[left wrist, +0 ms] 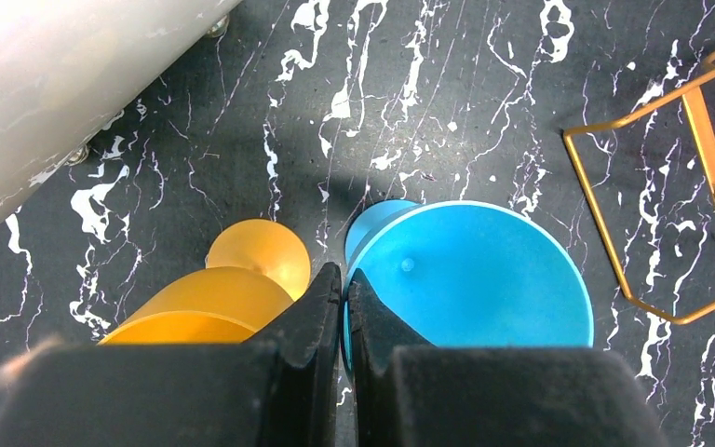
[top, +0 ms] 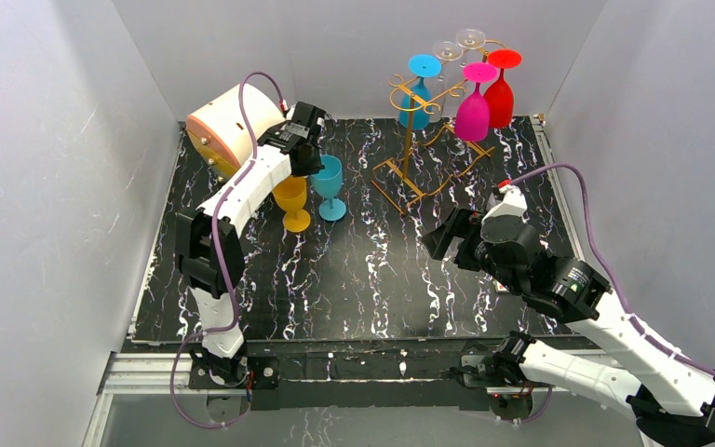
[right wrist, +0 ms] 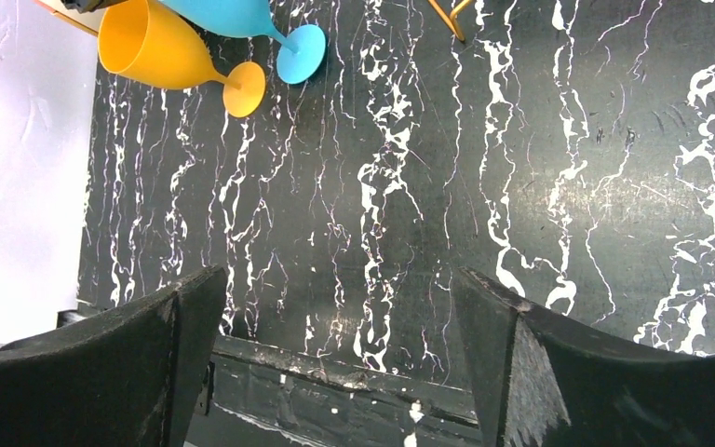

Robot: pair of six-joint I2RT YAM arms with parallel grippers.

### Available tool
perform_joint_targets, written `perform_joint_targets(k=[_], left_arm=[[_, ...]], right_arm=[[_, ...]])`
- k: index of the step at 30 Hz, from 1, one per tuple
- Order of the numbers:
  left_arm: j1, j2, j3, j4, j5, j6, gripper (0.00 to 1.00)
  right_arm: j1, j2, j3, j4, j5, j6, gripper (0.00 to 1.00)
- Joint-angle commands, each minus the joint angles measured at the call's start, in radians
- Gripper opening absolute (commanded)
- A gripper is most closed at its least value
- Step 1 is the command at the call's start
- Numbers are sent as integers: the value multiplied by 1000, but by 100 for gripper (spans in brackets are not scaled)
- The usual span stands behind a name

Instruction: Take the wine glass off the wine glass rack

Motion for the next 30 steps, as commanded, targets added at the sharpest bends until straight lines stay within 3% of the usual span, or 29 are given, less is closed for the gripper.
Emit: perform_joint_targets(k=[1,3,8,13,22,30], left_arm=[[5,-10,16,-28,4,15,0],[5,-30,-18,-9,-2,9,1],[5,-74,-49,44,-12,65,22],[5,-92,-32,51,25,89,34],[5,-69,17,5,33,144,23],[5,27,113,-83,58,202,4]], right_arm=[[-4,-4,2,59,19,12,99],[-4,-3,-2,63,16,13,99],[-5,7,5,55,21,7,99],[-4,53,48,37,3,4,99],[-4,68,69,42,-11,-28,99],[-4,46,100,40,32,-77,99]])
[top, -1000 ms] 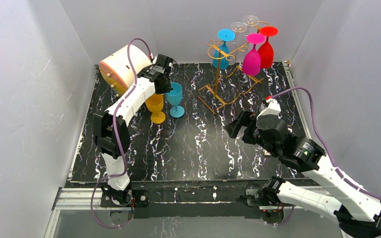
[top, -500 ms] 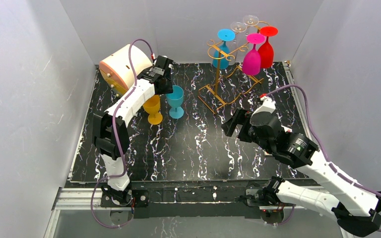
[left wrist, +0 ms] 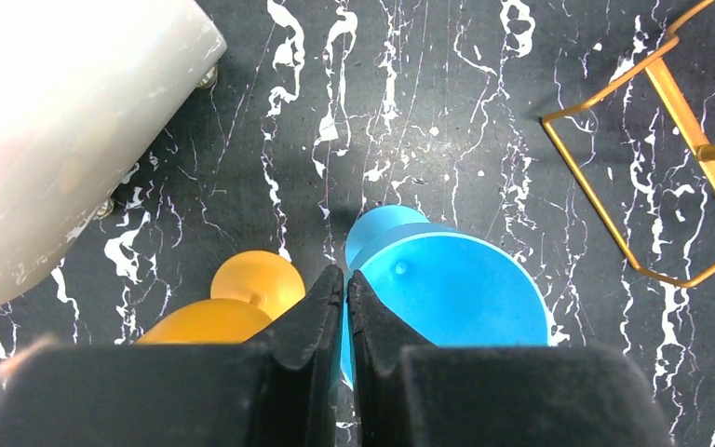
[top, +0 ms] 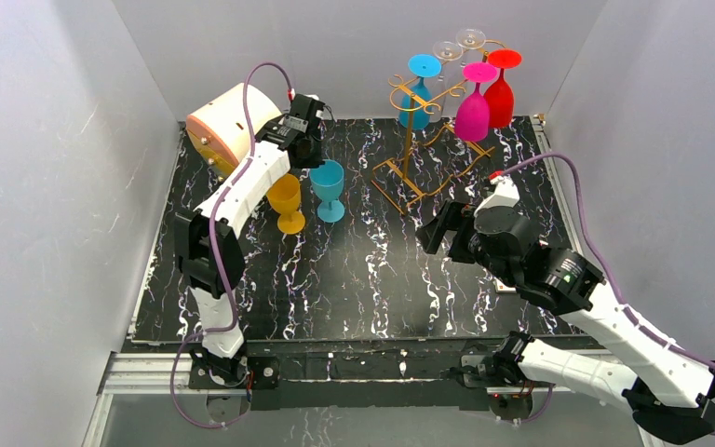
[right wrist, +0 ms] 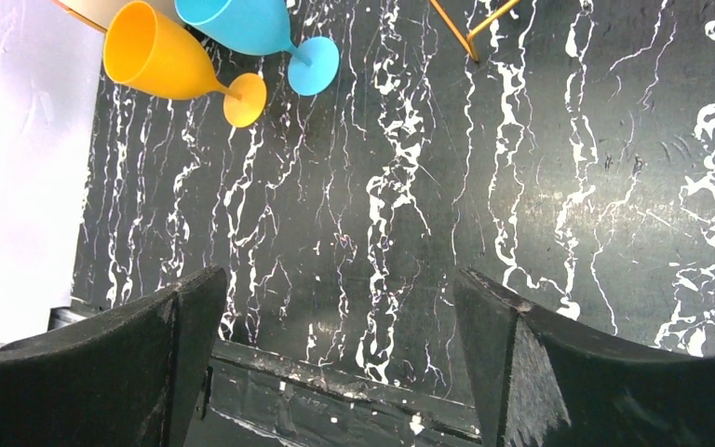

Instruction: Take the wine glass off the wine glass rack

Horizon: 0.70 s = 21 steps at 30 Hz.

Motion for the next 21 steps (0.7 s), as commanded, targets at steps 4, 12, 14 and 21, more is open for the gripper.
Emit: perform_joint_targets(k=[4,12,14,21], left_arm=[[5,54,70,-96,16,51,4],[5,42,52,-87,18,63,12],[5,43,48,-87,20,63,14],[5,45,43,-85,38,71,21]], right_arm=[[-5,-25,42,12,41,-25,99],[-4,-10,32,28,30,-24,99],[-5,-6,34,28,31,-30,99],[-4,-7,30,32,30,-33,99]])
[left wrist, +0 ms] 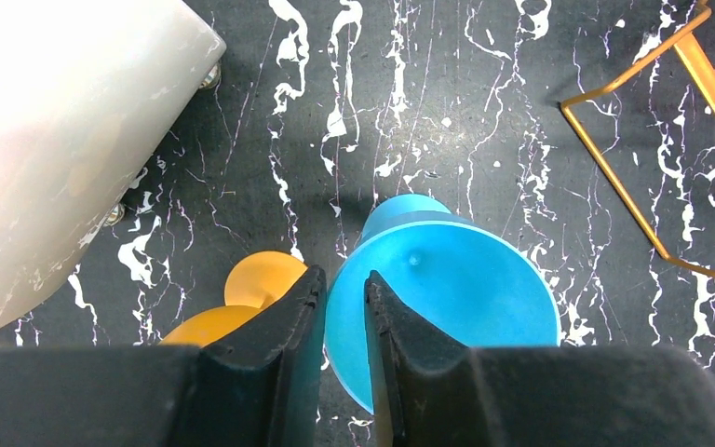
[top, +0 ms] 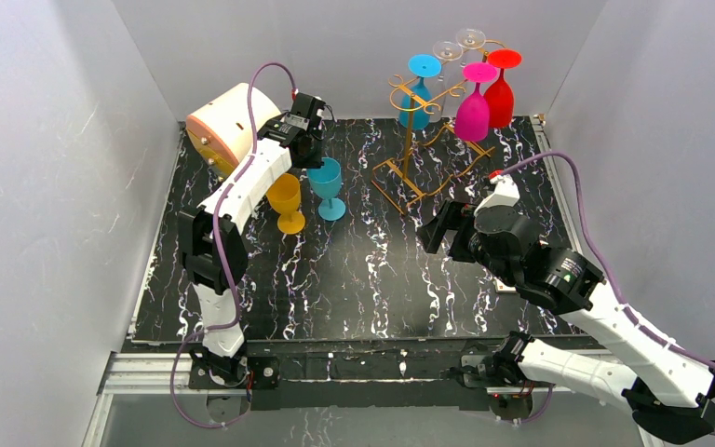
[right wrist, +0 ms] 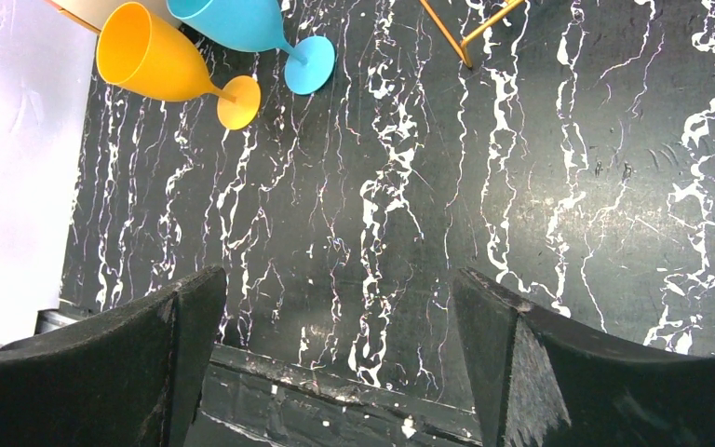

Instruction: Take the wine glass off the wine glass rack

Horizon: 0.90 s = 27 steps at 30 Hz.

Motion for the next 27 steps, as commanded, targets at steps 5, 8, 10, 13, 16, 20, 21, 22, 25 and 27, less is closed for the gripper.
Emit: perform_joint_targets(k=[5,8,10,13,16,20,21,22,25,27], left_arm=[[3,-1,-22,-42,27,18,24],[3,-3,-25,-39,33,20,27],[3,-2,-20,-39,31,21,28],[3,0,-15,-42,31,24,32],[3,0,-8,-42,34,24,35],[3,-3,-5,-29,46,25,41],[3,-2,-4,-22,55,28,41],[3,0,-3,-21,62,30,42],[3,0,6,-16,70,28,43],[3,-6,6,-8,71,30,44]], right_arm=[[-3,-6,21,35,14,-12,99],[-5,-5,18,37,13,-15,99],[-5,-5,16,38,11,-15,99],[-5,-5,14,42,9,-15,99],[-5,-5,12,46,6,-15,99],[-3,-5,9,49,5,-15,99],[-5,-5,6,53,5,-15,99],[-4,-4,4,55,3,-15,99],[-3,-2,3,59,-1,-15,99],[-5,0,2,60,-1,-15,99]])
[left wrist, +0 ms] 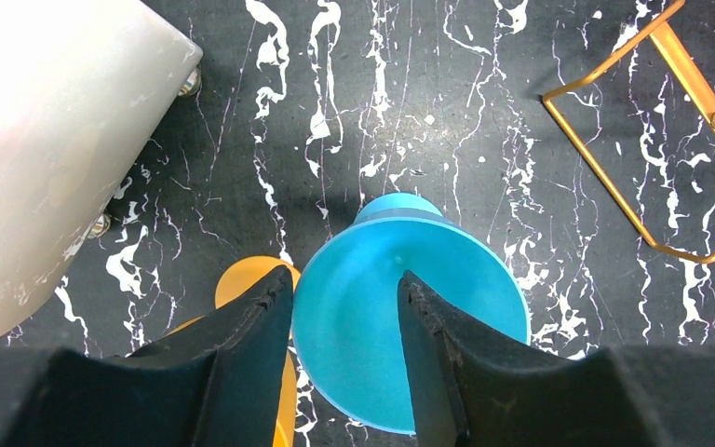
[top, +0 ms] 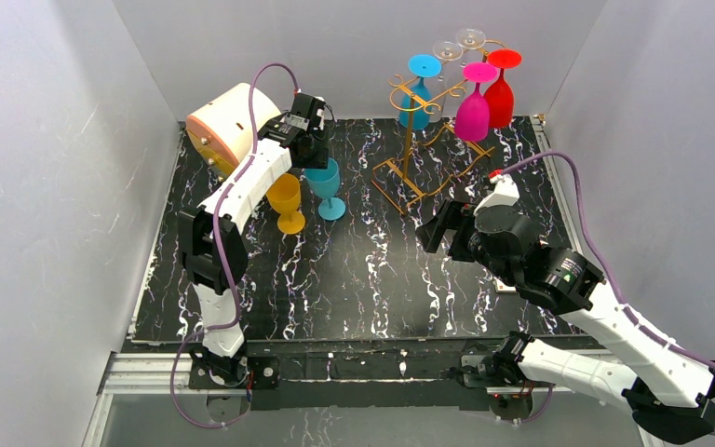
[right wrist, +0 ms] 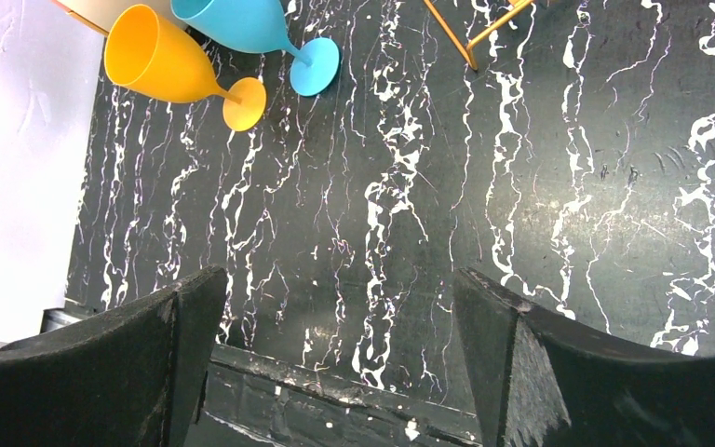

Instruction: Take the wine glass off the wine glass rack

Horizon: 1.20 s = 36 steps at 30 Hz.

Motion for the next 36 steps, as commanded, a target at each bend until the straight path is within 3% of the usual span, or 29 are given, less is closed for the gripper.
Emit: perform_joint_targets(k=[1,13,21,28,36], left_arm=[[3,-7,11,-18,30,9,45],[3,-48,-17,24,-23,14,61],[3,-23,-8,15,5,13,62],[3,22,-13,-13,48,20,42],[3,38,-6,-18,50,31,10]], right_arm=[[-4,-1,3,50,3,-13,99],[-4,-2,-5,60,2,-20,99],[-4,0,-7,61,1,-25,99],[-3,-2,-7,61,4,-29,99],[-5,-4,-4,59,8,-34,99]])
